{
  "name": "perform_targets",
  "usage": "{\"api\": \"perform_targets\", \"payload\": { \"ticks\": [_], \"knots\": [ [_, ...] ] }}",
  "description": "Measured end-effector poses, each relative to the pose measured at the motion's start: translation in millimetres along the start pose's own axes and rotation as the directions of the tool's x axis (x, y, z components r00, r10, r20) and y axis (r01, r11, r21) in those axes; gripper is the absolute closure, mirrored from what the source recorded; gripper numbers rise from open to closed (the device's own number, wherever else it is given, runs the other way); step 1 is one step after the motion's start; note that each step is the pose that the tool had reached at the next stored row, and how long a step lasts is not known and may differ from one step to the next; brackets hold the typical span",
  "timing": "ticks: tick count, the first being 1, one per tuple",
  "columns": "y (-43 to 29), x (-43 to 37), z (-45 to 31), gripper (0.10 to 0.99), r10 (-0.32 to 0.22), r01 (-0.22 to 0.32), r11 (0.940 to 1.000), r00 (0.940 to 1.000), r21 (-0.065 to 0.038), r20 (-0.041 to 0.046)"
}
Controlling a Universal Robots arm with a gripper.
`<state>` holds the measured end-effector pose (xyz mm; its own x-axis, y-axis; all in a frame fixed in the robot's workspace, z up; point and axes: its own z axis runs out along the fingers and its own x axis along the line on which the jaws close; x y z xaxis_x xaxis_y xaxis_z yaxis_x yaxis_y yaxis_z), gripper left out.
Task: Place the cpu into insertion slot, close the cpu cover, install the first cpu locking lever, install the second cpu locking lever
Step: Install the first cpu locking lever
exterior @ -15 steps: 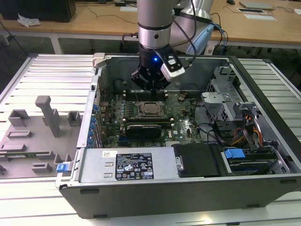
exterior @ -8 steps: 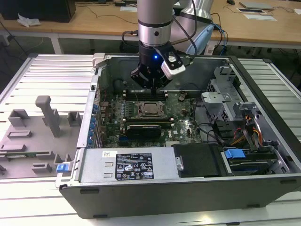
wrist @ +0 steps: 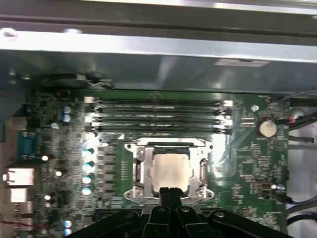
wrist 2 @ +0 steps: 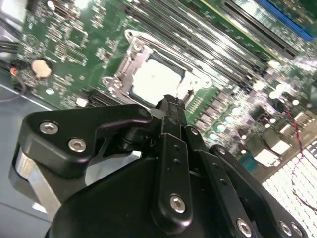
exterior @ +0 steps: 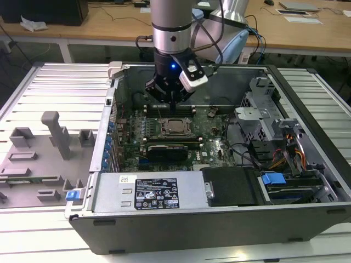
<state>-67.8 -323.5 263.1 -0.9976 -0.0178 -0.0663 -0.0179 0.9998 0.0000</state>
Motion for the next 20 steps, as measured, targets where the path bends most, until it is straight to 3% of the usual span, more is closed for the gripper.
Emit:
{"api": "perform_targets", "payload": {
  "ticks": [10, 12, 14, 17, 20],
  "knots": [
    [1.1, 31.4, -2.0, 0.980, 0.004, -0.004, 1.0000, 1.0000, -0.002, 0.0004],
    [1.3, 39.8, -2.6, 0.980, 0.006, -0.006, 0.9997, 1.0000, -0.025, 0.0021],
    [1.4, 46.8, -3.0, 0.980, 0.008, -0.008, 0.9981, 1.0000, -0.061, 0.0033],
    [1.5, 51.0, -3.3, 0.980, 0.012, -0.011, 0.9938, 0.9999, -0.110, 0.0038],
    [1.5, 54.2, -3.5, 0.980, 0.015, -0.014, 0.9882, 0.9999, -0.153, 0.0040]
  ]
}}
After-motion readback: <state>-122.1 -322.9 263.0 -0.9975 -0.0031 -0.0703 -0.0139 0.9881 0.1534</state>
